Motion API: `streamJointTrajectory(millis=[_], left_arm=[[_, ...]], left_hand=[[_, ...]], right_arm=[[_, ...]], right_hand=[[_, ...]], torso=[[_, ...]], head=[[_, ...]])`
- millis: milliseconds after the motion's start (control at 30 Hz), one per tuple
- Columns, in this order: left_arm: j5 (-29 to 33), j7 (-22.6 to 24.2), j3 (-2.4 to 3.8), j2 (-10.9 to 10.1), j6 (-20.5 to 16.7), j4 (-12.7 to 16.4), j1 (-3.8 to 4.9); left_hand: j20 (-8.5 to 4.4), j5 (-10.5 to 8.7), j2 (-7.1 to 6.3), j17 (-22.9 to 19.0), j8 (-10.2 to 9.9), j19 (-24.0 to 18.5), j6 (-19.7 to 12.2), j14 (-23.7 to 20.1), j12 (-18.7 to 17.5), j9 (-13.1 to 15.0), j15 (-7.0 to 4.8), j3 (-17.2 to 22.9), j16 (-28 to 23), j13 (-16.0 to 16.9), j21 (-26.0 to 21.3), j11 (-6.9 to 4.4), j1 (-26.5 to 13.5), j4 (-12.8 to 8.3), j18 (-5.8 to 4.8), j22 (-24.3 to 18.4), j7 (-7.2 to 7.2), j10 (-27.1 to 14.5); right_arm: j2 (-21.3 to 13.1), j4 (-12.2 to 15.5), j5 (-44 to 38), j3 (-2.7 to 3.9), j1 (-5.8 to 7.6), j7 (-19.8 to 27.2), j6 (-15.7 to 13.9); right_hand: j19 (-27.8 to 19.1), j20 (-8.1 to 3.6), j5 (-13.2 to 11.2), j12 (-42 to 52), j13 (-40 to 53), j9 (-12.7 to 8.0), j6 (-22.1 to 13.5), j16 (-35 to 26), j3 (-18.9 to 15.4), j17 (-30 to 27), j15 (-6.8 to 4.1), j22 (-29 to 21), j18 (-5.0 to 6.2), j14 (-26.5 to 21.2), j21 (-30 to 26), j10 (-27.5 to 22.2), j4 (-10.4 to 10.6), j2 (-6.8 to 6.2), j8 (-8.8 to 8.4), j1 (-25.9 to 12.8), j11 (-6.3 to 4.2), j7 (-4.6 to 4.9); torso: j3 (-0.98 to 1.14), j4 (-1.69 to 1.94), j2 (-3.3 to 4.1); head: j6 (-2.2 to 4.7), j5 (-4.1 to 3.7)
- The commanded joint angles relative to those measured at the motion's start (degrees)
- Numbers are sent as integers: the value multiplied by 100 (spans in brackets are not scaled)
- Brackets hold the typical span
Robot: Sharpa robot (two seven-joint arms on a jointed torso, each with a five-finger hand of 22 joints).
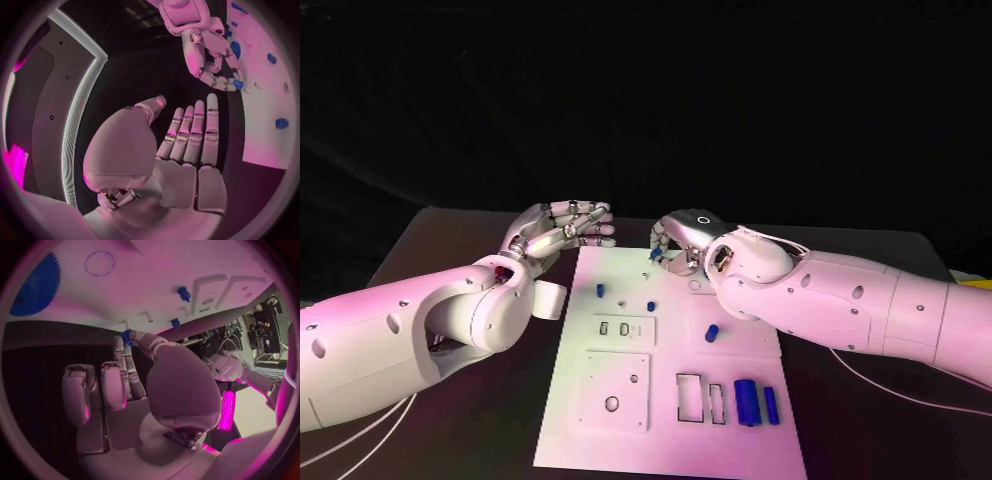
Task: Assemble the parts on the task board
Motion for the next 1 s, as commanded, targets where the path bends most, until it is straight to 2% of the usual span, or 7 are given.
streamJointTrajectory(millis=[33, 167, 500, 1000], left_arm=[[23, 39, 5, 20, 52, 3, 23], [23, 32, 5, 25, 46, -16, 41], [23, 31, 4, 35, 38, -31, 62], [23, 29, 4, 43, 42, -13, 82]], left_hand=[[2, -14, 23, 5, -32, -20, -36, -6, -27, -4, -21, -3, 6, 0, 13, -9, -31, -31, 48, -3, 206, -36], [2, -14, 23, 5, -32, -20, -36, -6, -27, -4, -21, -3, 6, 0, 13, -9, -31, -31, 48, -3, 206, -36], [2, -15, 23, 8, -32, -19, -36, -4, -28, -3, -22, -2, 7, 0, 16, -10, -30, -34, 49, -3, 205, -36], [3, -15, 23, 12, -30, -19, -35, -1, -27, -2, -23, -2, 8, 0, 19, -11, -31, -36, 51, -2, 204, -35]], right_arm=[[32, -29, 1, 1, -21, 29, 58], [71, -66, 10, 1, -42, 38, 61], [128, -122, 8, 1, -66, 33, 85], [308, -367, 11, -2, -98, 50, 195]], right_hand=[[113, -24, 7, -13, 6, 10, -52, 21, 40, 5, -3, 729, -80, 224, 25, -48, 2, 51, -16, -11, 12, 20], [113, -24, 7, -13, 6, 10, -52, 21, 40, 5, -3, 729, -80, 224, 25, -48, 2, 51, -16, -11, 12, 20], [114, -22, 1, -14, 8, 13, -60, 24, 42, 6, 0, 730, -80, 224, 26, -52, 0, 53, -21, -12, 15, 24], [91, -12, -26, -22, 10, 24, -100, 21, 35, -11, 11, 697, -72, 220, 5, -80, 3, 36, -46, -34, 29, 38]], torso=[[-1, -3, -3], [6, -11, -4], [3, -4, 1], [-2, -2, 11]], head=[[-21, 16], [-26, 38], [-27, 62], [-50, 66]])
